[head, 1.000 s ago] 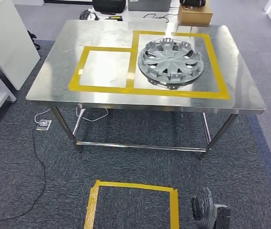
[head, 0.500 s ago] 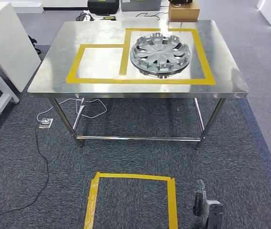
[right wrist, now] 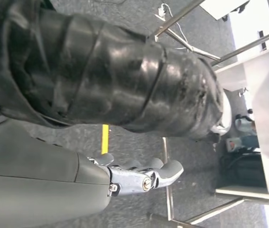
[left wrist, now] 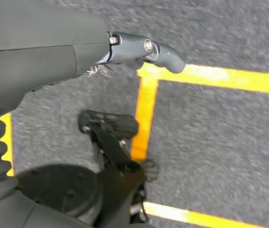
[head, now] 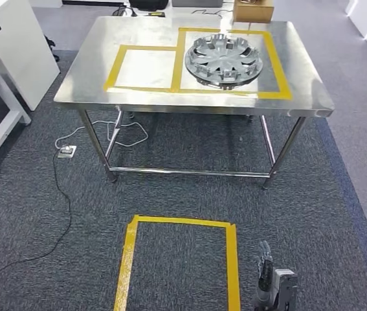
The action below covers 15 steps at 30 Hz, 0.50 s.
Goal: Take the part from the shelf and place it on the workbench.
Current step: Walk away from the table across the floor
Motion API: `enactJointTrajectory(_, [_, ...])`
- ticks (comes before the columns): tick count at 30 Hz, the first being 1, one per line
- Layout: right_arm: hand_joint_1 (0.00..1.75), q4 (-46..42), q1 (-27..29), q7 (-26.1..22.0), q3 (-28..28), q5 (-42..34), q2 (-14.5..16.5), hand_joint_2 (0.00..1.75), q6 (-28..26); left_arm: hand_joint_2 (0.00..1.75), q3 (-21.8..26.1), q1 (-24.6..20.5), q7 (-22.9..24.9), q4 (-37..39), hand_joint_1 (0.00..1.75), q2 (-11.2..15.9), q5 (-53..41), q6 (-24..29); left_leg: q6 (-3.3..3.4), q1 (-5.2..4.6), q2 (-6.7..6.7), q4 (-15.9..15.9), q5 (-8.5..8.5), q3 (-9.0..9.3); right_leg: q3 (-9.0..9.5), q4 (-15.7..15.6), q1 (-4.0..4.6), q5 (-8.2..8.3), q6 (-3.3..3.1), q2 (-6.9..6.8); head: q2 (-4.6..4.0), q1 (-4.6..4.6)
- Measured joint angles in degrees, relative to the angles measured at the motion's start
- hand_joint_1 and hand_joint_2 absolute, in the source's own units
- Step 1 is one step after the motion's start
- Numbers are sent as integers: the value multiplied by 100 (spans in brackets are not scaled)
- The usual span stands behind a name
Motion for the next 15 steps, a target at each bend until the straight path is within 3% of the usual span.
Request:
enactJointTrajectory(1, [0,6,-6,0,3,1,0,0,-7,175,-12,2,3,0,0,4,11,-4,19,-6,5,2,86,-108,-55,360,-1,-325,17,2,0,25])
enactJointTrajectory(2, [0,13,-13,0,7,2,0,0,-10,175,-24,3,5,0,0,9,20,-8,24,-14,11,8,174,-216,-82,722,-2,-520,29,2,0,38])
enactJointTrajectory(3, [0,20,-17,0,10,2,0,0,-13,175,-36,3,7,1,0,14,27,-10,24,-24,15,18,264,-331,-51,1003,-1,-550,34,2,0,43])
enactJointTrajectory(4, [0,27,-19,0,16,3,0,0,-15,175,-46,2,11,1,0,17,33,-12,20,-32,20,34,350,-452,48,1131,1,-429,29,2,0,44])
enactJointTrajectory(5, [0,33,-22,0,23,4,0,0,-18,175,-55,2,17,1,0,18,37,-12,11,-39,22,57,434,-573,235,1071,6,-234,15,3,0,44])
enactJointTrajectory(6, [0,37,-31,0,33,5,0,0,-21,175,-59,0,23,1,0,18,43,-12,-1,-44,23,83,510,-677,520,815,13,-83,-10,3,0,44])
enactJointTrajectory(7, [0,38,-47,0,44,5,0,0,-22,175,-61,-4,29,0,0,15,46,-13,-19,-55,21,111,577,-763,899,384,26,-59,-43,1,0,45])
enactJointTrajectory(9, [0,43,-102,-2,74,5,0,0,-26,175,-63,-10,35,2,0,11,56,-15,-63,-70,20,154,718,-870,1549,-543,48,-279,-99,2,0,44])
enactJointTrajectory(10, [0,47,-121,-3,89,5,0,0,-31,175,-64,-11,36,4,0,11,61,-16,-93,-70,22,153,793,-905,1702,-818,62,-378,-121,3,0,42])
enactJointTrajectory(12, [0,61,-115,-2,113,5,-1,0,-48,175,-69,1,36,14,0,27,78,-21,-160,-50,15,134,906,-955,1649,-916,66,-338,-172,-12,0,38])
enactJointTrajectory(13, [0,68,-102,0,123,2,-1,0,-59,175,-72,15,36,20,0,33,83,-24,-197,-41,3,179,812,-985,1582,-913,58,-268,-218,-25,0,35])
enactJointTrajectory(14, [0,76,-92,1,136,1,-1,0,-67,175,-77,31,36,25,0,37,88,-28,-231,-30,-10,327,583,-1027,1501,-911,46,-186,-260,-38,0,20])
enactJointTrajectory(15, [0,83,-91,1,148,-2,-1,0,-72,175,-82,42,36,30,0,40,93,-34,-262,-15,-20,595,244,-1080,1409,-899,37,-104,-292,-50,0,5])
